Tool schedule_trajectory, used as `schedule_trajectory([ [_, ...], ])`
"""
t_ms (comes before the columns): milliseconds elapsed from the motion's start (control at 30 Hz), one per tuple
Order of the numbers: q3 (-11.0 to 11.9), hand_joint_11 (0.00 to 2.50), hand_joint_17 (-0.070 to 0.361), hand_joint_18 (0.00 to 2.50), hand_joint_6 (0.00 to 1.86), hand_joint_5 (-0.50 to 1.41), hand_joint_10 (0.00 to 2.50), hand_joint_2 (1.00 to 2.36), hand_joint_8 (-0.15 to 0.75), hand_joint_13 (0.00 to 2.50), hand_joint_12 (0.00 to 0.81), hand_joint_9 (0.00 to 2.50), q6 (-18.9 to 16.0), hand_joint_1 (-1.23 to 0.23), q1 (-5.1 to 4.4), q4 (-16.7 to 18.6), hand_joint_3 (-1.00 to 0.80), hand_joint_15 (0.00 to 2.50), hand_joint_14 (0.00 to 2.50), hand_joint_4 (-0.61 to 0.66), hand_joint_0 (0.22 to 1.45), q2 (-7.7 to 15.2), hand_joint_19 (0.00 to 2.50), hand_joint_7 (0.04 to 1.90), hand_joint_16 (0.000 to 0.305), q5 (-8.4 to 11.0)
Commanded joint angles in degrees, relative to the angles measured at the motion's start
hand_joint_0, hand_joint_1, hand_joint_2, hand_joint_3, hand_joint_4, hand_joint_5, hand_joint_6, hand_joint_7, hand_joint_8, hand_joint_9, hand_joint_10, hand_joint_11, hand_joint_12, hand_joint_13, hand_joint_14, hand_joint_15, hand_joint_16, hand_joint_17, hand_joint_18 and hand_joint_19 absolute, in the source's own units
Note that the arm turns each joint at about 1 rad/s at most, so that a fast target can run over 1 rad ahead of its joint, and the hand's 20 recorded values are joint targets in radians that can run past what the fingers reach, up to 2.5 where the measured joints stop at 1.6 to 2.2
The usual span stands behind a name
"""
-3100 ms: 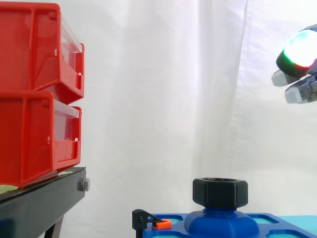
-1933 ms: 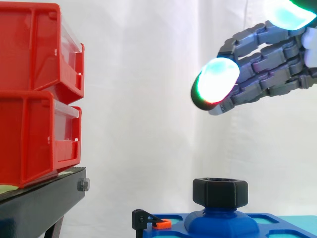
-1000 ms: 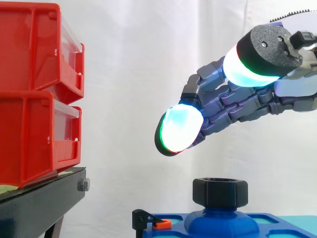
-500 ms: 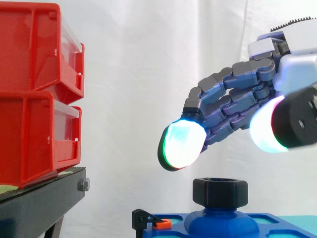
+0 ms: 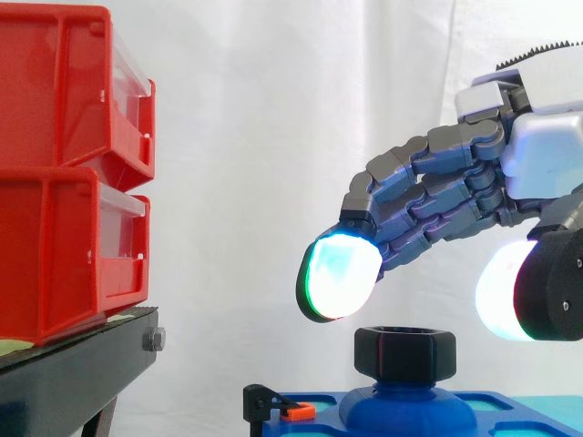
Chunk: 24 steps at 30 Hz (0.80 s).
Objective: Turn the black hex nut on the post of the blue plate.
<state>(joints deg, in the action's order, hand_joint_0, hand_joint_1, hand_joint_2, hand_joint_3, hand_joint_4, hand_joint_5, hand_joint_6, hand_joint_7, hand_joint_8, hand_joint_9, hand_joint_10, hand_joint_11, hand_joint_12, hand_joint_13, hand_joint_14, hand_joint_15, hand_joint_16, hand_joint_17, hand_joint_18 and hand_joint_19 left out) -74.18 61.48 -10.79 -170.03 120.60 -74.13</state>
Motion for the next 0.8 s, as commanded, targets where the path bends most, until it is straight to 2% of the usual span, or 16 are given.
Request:
schedule_trajectory([
  [0,0.0,0.0,0.102,0.18,0.5,-0.24,0.0,1.0,0.264,0.25,0.367,0.25,0.31,-0.96,0.33,-0.04,-0.5,0.0,0.0,0.17,0.52,-0.01,0.0,0.81,0.045,-0.23],
  [300,0.0,0.0,0.105,0.18,0.5,-0.24,0.0,1.0,0.271,0.25,0.371,0.25,2.68,-0.93,0.59,1.37,-0.5,0.0,0.0,0.18,0.49,-0.01,0.0,0.81,0.047,-0.23],
  [767,0.0,0.0,0.11,0.17,0.5,-0.23,0.0,1.0,0.286,0.25,0.381,0.25,2.68,-0.87,0.59,1.72,-0.5,0.0,0.0,0.2,0.46,-0.01,0.0,0.81,0.049,-0.23],
])
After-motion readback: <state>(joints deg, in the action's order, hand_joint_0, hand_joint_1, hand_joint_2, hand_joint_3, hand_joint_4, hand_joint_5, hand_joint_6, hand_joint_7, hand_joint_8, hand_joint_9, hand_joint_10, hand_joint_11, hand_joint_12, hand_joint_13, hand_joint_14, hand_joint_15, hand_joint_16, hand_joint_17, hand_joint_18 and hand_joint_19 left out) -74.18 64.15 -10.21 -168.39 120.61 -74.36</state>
